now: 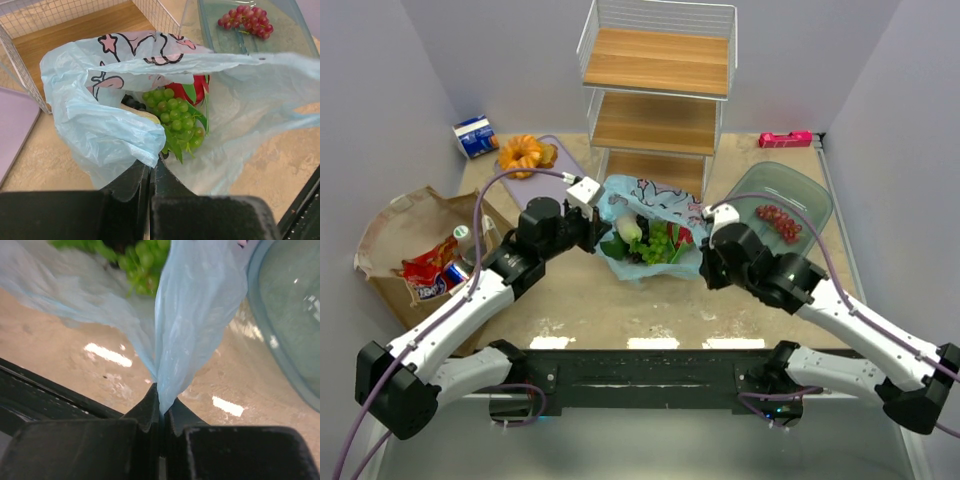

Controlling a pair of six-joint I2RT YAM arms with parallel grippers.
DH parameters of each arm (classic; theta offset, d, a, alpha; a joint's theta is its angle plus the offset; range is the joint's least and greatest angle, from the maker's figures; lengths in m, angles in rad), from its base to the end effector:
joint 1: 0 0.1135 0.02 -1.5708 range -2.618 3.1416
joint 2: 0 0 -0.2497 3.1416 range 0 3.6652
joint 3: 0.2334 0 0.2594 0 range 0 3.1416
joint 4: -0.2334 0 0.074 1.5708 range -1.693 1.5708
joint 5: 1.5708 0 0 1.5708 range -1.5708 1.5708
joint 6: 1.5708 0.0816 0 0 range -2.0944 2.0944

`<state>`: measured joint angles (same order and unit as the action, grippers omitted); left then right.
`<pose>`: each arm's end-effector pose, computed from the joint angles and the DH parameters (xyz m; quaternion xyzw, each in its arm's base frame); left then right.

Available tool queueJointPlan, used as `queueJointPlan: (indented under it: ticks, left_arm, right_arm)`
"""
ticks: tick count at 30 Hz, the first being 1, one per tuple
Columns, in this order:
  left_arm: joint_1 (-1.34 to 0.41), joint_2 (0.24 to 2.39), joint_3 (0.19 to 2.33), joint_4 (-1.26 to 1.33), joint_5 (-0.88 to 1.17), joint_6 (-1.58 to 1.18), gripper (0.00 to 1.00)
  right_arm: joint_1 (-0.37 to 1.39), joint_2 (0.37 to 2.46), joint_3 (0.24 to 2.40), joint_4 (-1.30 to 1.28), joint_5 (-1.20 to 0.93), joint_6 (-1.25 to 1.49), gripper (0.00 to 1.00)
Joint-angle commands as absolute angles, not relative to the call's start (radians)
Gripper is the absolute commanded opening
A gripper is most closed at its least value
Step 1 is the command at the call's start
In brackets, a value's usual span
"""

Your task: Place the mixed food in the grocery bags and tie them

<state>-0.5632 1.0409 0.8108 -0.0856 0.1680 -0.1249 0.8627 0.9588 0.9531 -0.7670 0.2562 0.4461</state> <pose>0.2464 -0.1717 0.2819 0.2234 0.7766 -0.2613 0.5279 0.1710 0.1679 0.2697 -0.1404 0.9044 0.1412 0.3774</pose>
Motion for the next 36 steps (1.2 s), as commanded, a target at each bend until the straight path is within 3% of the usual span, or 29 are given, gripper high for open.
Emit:
queueJointPlan:
  ticks: [1,5,10,23,32,36]
  left_arm:
    - [-0.561,0.988,1.046,-0.197,0.198,-0.169,0.0]
    - [-0.561,0.977,1.261,-0.316,0.137,-0.138,0.0]
    - [-0.561,1.011,1.401,-0.446,0.118,-0.094,0.0]
    - [-0.56,0.939,1.051,-0.396,0.146,-0.17,0.0]
    - [-0.561,0.877,0.996,-0.298,0.115,-0.233,0.0]
    - [-0.561,0.862,0.947,-0.233,0.124,-0.267,0.0]
  right_arm:
    - [0.864,0.966,1.311,-0.825,0.365,0.302,0.0]
    - [0.864,1.031,1.59,-0.876,0.455,0.206,0.0]
    - [0.864,1.077,1.655,-0.884,0.5,0.167,0.0]
    - [0.864,1.035,1.39,-0.816,0.46,0.215,0.0]
    - [0.862,1.1,1.584,-0.839,0.554,0.115,0.0]
    - [0.83,1.121,1.556,-0.796,0.523,0.095,0.0]
